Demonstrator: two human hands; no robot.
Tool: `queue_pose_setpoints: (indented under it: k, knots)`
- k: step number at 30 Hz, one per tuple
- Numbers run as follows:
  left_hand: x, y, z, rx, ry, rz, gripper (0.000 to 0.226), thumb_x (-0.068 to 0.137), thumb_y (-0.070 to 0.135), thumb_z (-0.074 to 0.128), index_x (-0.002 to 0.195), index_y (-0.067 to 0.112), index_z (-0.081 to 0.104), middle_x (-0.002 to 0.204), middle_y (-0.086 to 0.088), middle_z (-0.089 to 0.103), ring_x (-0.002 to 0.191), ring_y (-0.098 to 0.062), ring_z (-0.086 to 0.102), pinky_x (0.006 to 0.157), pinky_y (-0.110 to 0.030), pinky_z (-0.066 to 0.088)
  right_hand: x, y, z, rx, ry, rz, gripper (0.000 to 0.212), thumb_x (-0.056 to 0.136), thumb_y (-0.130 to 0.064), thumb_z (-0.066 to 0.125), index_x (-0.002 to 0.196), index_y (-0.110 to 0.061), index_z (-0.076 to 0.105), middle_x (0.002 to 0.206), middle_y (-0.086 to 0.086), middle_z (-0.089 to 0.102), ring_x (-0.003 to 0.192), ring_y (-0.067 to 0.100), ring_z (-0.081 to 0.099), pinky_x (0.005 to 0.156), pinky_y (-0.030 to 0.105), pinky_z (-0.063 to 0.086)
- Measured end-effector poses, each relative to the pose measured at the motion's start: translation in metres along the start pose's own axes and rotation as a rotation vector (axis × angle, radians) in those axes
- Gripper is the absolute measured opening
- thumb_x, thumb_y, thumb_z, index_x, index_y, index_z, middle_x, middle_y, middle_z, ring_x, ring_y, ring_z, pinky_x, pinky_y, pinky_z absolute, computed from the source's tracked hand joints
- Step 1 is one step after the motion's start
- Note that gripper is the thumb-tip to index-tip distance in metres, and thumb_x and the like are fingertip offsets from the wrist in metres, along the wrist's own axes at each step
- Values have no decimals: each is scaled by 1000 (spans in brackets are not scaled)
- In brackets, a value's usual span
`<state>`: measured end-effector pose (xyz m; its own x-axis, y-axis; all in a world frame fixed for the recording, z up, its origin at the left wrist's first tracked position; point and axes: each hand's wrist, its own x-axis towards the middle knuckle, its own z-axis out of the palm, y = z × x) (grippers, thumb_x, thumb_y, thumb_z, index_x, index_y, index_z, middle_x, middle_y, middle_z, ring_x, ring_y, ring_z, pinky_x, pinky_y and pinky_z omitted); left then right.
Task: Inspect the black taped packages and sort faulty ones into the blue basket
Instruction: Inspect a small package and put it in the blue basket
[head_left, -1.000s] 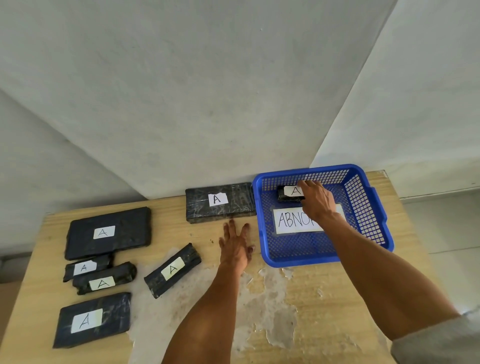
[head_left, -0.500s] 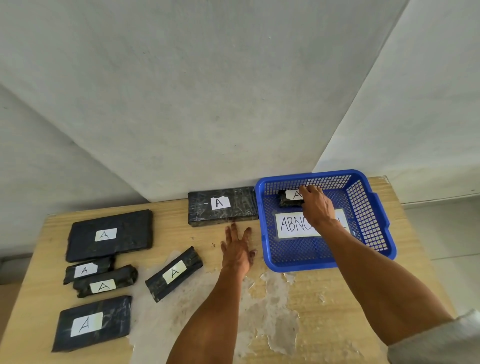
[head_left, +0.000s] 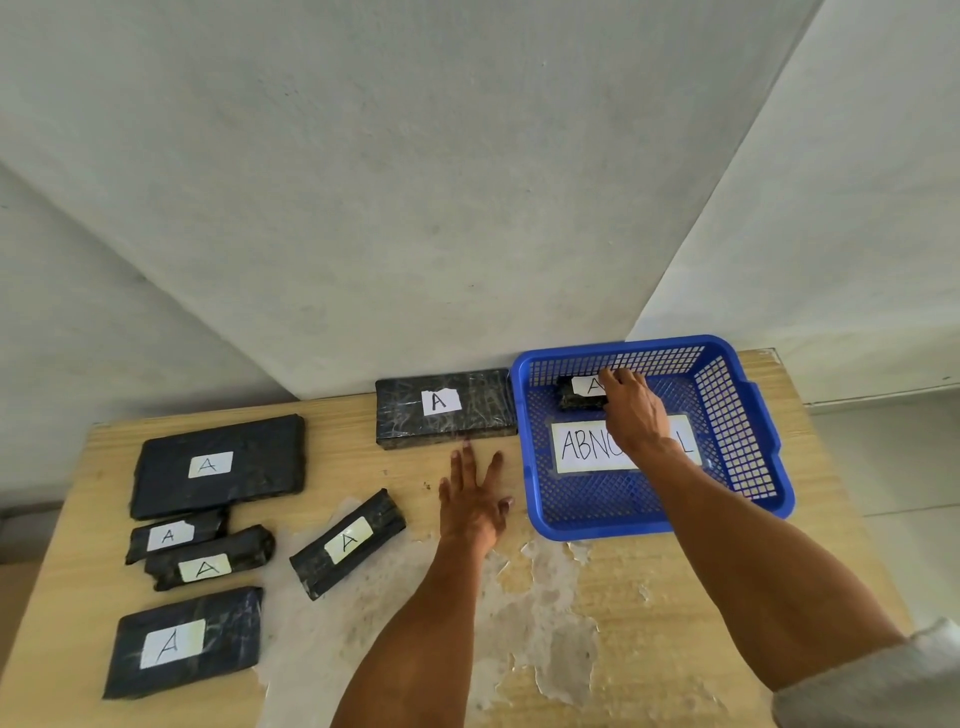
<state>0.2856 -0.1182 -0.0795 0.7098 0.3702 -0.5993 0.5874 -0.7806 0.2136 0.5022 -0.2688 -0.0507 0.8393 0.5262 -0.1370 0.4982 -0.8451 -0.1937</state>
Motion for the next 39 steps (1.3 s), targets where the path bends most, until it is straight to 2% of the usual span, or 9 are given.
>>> queue_pose_setpoints:
  k: [4,9,16,22,29,33,36,39]
  knots:
    - [1,-4,4,68,-35,5,68,105,50,25,151,40,-24,148,-7,-49,146,-29,-33,122,-55,-4,1,1,3,-5,3,0,58,82,11,62,135,-10,50,126,14,58,118,34,53,77,45,53]
    - [4,0,6,98,-97,-15,70,102,60,17,146,37,-33,146,-10,-52,142,-31,-39,119,-59,-11,3,2,3,-7,0,-3,58,83,9,63,136,-11,50,128,12,58,119,33,53,79,45,54]
    - [10,4,8,126,-155,-48,75,100,64,15,146,33,-35,139,-11,-55,141,-33,-41,115,-61,-16,3,8,6,-2,21,-30,57,82,7,68,133,-14,55,125,8,62,116,31,55,72,43,56]
    - [17,4,19,141,-113,-65,85,93,76,17,137,34,-43,140,-14,-56,130,-33,-48,112,-64,-18,1,15,10,-2,41,-59,46,85,0,69,128,-14,60,123,7,64,117,31,56,63,44,56]
    - [9,0,37,100,123,-20,84,95,73,18,143,36,-39,150,-12,-48,142,-32,-39,116,-62,-14,-1,16,12,-16,48,-59,44,89,-2,65,131,-14,57,130,6,60,124,30,52,62,42,54]
    - [10,-5,46,51,227,-2,85,94,75,21,143,40,-40,155,-9,-43,144,-29,-38,114,-59,-19,-2,16,14,-24,43,-71,42,91,-5,64,131,-14,55,131,6,59,124,29,52,61,43,55]
    - [10,-5,52,30,275,3,73,94,73,5,150,41,-27,157,-7,-40,146,-27,-35,117,-61,-13,-3,17,15,-26,51,-69,42,91,-5,64,131,-14,55,131,6,59,124,29,52,62,44,55]
    - [10,-3,54,-8,340,-20,69,92,69,-9,154,40,-15,162,-7,-27,150,-28,-25,119,-63,-4,-3,17,16,-29,56,-68,43,91,-5,64,131,-14,54,131,5,59,125,28,51,61,42,55]
